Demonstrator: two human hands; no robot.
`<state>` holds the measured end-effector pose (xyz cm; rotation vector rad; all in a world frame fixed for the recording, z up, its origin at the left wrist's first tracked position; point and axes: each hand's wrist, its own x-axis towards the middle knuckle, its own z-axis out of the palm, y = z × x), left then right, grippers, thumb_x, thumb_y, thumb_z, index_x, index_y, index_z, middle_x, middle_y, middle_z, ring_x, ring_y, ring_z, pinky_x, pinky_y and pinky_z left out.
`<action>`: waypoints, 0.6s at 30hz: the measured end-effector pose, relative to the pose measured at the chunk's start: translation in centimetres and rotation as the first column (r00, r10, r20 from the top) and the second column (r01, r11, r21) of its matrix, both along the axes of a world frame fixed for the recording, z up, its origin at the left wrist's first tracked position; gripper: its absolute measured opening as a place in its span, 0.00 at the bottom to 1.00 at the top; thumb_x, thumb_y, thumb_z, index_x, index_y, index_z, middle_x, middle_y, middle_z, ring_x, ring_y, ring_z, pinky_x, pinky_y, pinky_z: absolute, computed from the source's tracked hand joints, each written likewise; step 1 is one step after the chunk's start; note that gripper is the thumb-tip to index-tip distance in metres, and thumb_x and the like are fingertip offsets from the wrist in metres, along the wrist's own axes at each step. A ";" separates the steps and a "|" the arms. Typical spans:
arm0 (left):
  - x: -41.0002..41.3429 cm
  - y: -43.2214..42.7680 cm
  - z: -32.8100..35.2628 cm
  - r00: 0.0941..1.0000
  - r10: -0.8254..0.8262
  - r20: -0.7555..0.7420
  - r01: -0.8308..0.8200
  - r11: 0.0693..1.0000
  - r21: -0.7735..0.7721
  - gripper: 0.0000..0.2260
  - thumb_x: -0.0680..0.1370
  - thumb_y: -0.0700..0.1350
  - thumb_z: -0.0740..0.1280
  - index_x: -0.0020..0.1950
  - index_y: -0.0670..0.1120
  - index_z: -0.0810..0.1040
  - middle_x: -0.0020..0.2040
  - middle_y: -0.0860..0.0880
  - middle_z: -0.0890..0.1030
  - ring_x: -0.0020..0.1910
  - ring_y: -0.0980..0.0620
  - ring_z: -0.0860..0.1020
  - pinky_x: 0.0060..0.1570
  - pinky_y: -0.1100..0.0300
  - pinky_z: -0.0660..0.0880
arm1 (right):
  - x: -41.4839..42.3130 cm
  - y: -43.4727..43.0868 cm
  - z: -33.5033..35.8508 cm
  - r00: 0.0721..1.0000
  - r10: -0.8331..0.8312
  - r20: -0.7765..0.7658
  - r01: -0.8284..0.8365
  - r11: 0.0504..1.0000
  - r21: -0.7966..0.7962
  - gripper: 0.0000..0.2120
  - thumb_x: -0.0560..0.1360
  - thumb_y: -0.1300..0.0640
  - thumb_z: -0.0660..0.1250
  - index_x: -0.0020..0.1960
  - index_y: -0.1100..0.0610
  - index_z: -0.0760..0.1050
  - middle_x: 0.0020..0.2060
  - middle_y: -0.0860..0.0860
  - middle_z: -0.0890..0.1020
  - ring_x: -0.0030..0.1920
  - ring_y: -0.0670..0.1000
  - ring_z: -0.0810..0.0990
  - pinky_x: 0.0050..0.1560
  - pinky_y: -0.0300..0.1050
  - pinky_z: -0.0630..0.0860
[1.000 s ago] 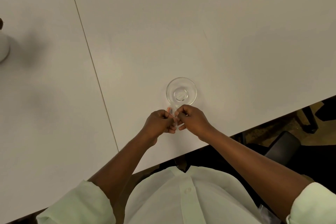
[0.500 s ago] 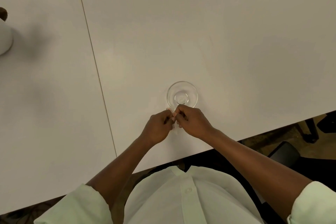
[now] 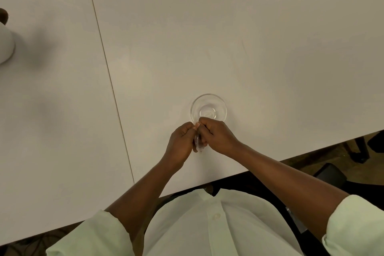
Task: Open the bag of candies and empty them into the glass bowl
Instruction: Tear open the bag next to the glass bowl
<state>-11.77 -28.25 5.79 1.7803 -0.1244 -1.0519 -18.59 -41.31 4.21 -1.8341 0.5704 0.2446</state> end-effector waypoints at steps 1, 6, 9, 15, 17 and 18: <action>-0.1 -0.2 0.0 1.000 0.029 -0.009 -0.029 1.000 -0.003 0.16 0.78 0.48 0.60 0.31 0.53 0.76 0.30 0.51 0.81 0.29 0.56 0.78 0.30 0.65 0.74 | 0.0 0.1 -0.1 1.000 -0.011 0.002 0.011 1.000 0.008 0.16 0.84 0.54 0.59 0.40 0.61 0.71 0.29 0.47 0.80 0.30 0.45 0.81 0.39 0.49 0.81; -0.5 -0.4 -0.4 0.978 0.194 -0.081 -0.193 0.981 0.015 0.13 0.78 0.41 0.58 0.34 0.45 0.74 0.29 0.49 0.79 0.28 0.53 0.77 0.29 0.61 0.74 | 0.0 0.3 -0.7 0.994 -0.108 -0.014 0.109 0.989 0.102 0.16 0.84 0.56 0.58 0.38 0.59 0.69 0.27 0.47 0.78 0.27 0.43 0.77 0.31 0.37 0.74; -0.2 -0.3 -0.6 0.974 0.224 -0.034 -0.222 0.974 0.039 0.11 0.78 0.40 0.58 0.36 0.41 0.72 0.28 0.49 0.77 0.28 0.54 0.75 0.28 0.59 0.74 | 0.1 0.4 -0.7 0.985 -0.169 -0.031 0.172 0.966 0.193 0.16 0.84 0.56 0.57 0.38 0.55 0.70 0.27 0.48 0.78 0.27 0.44 0.77 0.30 0.35 0.72; 0.1 0.1 -0.7 0.998 0.057 -0.031 -0.053 0.993 0.105 0.15 0.78 0.52 0.62 0.39 0.42 0.76 0.32 0.46 0.83 0.31 0.51 0.80 0.32 0.55 0.78 | 0.4 0.6 -0.8 0.984 -0.174 -0.044 0.180 0.963 0.203 0.16 0.83 0.55 0.57 0.39 0.58 0.71 0.27 0.50 0.80 0.29 0.47 0.79 0.31 0.37 0.72; 0.2 0.4 -0.7 0.998 -0.005 -0.059 0.012 0.993 0.117 0.14 0.78 0.52 0.62 0.41 0.43 0.78 0.33 0.48 0.83 0.32 0.52 0.80 0.32 0.56 0.78 | 0.3 0.6 -0.8 0.983 -0.178 -0.053 0.186 0.962 0.202 0.15 0.83 0.55 0.57 0.39 0.60 0.71 0.27 0.50 0.80 0.29 0.47 0.78 0.31 0.38 0.72; 0.3 0.6 -0.7 0.997 -0.040 -0.064 0.047 0.992 0.121 0.13 0.78 0.51 0.61 0.43 0.43 0.78 0.35 0.48 0.84 0.32 0.52 0.80 0.32 0.57 0.77 | 0.2 0.6 -0.8 0.982 -0.179 -0.061 0.188 0.959 0.211 0.15 0.82 0.55 0.57 0.39 0.59 0.71 0.27 0.50 0.80 0.29 0.47 0.78 0.32 0.40 0.73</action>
